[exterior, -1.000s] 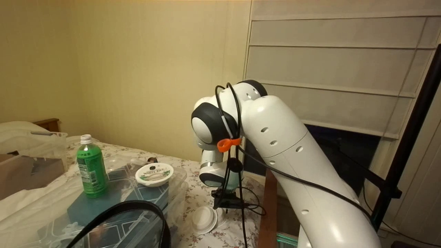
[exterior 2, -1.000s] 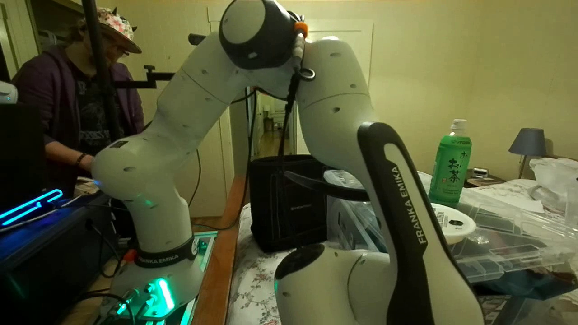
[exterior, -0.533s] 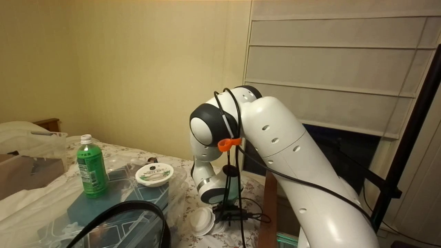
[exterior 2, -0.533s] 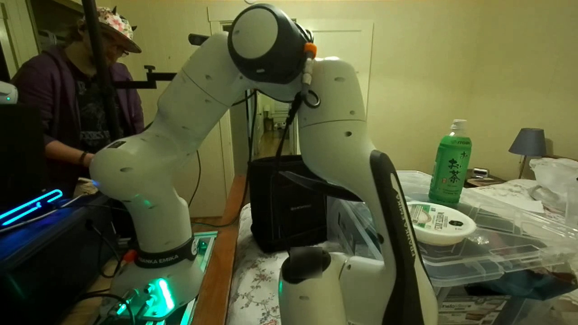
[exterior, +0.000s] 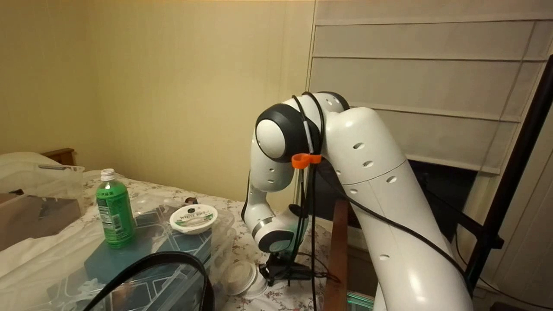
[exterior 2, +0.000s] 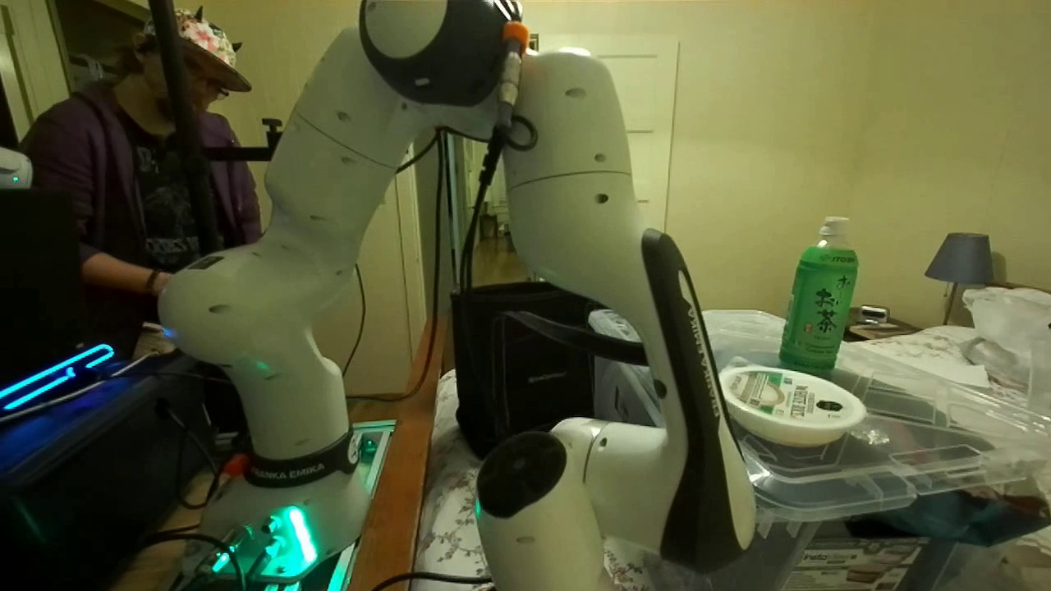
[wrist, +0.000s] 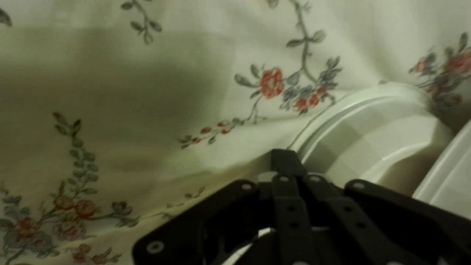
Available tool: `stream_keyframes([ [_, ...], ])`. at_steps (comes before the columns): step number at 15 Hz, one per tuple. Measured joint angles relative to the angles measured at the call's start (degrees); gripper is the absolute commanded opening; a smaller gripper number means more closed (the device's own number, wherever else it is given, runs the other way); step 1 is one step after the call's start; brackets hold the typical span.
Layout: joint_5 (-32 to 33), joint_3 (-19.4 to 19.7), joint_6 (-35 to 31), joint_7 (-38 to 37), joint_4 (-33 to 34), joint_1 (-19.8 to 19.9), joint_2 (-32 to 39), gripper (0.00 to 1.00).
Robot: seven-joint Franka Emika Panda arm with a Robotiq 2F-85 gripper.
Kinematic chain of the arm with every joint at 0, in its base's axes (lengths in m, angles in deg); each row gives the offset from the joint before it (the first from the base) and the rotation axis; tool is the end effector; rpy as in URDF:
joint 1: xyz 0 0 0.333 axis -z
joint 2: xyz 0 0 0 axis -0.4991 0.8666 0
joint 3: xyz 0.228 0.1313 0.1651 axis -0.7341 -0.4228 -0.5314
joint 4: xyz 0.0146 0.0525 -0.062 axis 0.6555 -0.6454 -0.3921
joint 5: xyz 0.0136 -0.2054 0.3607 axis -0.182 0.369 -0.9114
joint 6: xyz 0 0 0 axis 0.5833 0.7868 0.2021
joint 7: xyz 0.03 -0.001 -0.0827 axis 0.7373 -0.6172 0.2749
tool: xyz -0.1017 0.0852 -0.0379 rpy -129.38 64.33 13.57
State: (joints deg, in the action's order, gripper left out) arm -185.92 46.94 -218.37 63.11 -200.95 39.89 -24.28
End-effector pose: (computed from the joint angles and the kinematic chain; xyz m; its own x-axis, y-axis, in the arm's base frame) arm 0.3042 -0.2712 0.0234 0.4765 -0.8639 0.1633 -0.8486 -0.5004 -0.1714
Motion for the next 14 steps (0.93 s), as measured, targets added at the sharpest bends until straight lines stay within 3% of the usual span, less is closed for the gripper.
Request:
stream_keyframes([
  [4,0.65,0.11,0.17,-0.06,-0.97,-0.22,-0.9,0.0],
  [8,0.98,3.42,-1.92,-0.01,-1.19,-0.14,-4.09,0.0],
  [11,8.01,4.52,-2.25,-3.74,-4.29,0.68,-8.77,0.0],
  [13,16.43,4.56,0.93,-9.31,-7.43,1.73,-11.41,0.27],
  [14,20.53,4.96,3.74,-11.85,-8.75,2.26,-12.6,0.32],
])
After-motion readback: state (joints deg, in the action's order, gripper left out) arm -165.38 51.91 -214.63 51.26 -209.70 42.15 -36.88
